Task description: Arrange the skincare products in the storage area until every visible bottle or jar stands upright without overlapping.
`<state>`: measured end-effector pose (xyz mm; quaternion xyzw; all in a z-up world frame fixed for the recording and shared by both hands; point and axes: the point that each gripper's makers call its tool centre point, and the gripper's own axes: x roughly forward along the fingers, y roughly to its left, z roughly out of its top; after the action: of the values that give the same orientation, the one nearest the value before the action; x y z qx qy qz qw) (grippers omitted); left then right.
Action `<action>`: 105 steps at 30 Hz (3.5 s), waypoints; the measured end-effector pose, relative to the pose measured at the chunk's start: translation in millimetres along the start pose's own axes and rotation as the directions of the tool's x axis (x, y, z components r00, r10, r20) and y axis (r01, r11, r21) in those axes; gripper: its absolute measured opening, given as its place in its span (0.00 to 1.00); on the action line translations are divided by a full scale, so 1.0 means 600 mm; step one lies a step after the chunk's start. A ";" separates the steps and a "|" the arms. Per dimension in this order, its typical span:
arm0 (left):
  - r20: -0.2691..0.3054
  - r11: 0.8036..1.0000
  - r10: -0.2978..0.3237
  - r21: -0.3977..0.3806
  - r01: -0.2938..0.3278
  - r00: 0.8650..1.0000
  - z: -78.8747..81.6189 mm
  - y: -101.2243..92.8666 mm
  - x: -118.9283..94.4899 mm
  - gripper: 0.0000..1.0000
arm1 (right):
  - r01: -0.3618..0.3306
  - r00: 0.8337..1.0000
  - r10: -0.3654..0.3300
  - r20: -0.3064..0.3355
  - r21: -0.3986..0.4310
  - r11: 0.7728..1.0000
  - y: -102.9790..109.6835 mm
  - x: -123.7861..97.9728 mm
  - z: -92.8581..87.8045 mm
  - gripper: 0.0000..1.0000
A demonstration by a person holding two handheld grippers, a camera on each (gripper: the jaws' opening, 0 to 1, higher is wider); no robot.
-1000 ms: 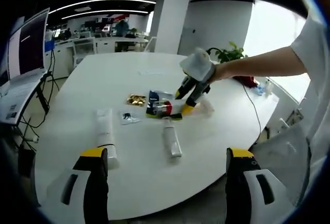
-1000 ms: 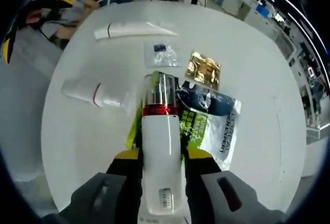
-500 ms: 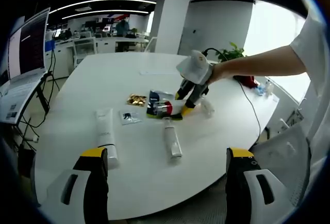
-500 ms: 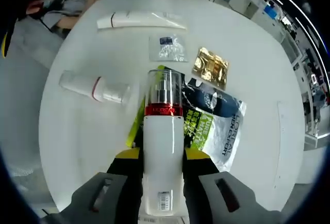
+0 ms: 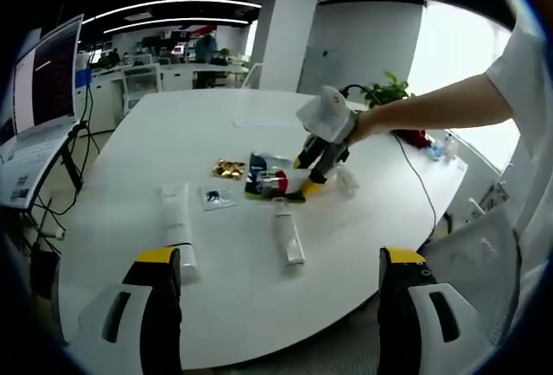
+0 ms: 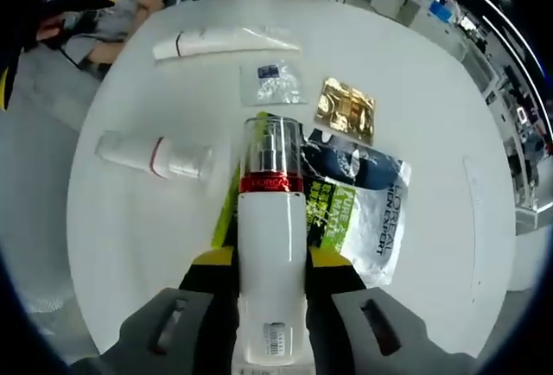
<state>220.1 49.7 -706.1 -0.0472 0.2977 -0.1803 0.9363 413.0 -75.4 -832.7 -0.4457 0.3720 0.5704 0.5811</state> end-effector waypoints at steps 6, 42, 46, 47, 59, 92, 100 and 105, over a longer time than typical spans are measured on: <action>0.008 1.000 -0.002 0.006 0.002 1.000 0.002 0.000 -0.001 0.88 | 0.031 0.999 -0.033 0.043 0.044 0.999 0.001 -0.005 0.002 0.27; 0.108 0.986 -0.124 -0.102 0.136 0.986 0.051 -0.034 -0.011 0.85 | -0.168 0.822 -0.131 0.554 0.456 0.874 0.117 -0.175 0.081 0.26; 0.149 0.976 -0.149 -0.135 0.170 0.978 0.071 -0.034 -0.014 0.83 | -0.221 0.781 -0.125 0.612 0.457 0.861 0.138 -0.198 0.097 0.26; 0.156 0.973 -0.158 -0.141 0.180 0.975 0.075 -0.036 -0.015 0.83 | -0.227 0.773 -0.124 0.622 0.454 0.861 0.144 -0.203 0.102 0.26; 0.292 0.886 -0.330 -0.232 0.402 0.897 0.130 -0.087 -0.034 0.74 | -0.352 0.586 -0.083 0.806 0.346 0.870 0.220 -0.292 0.173 0.26; 0.383 0.798 -0.546 -0.031 0.601 0.745 0.207 -0.183 -0.107 0.28 | -0.519 0.279 -0.004 0.960 0.154 0.841 0.327 -0.399 0.258 0.27; 0.338 0.833 -0.519 -0.004 0.553 0.785 0.216 -0.192 -0.101 0.27 | -0.485 0.312 -0.022 0.950 0.179 0.856 0.323 -0.406 0.251 0.28; 0.308 0.840 -0.509 -0.022 0.541 0.803 0.216 -0.197 -0.095 0.27 | -0.448 0.357 -0.042 0.933 0.211 0.869 0.324 -0.408 0.244 0.28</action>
<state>214.7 -41.9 -546.3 -0.2048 0.1417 -0.4073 0.8787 190.5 -28.2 -572.7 0.1382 0.1576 0.6905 0.6923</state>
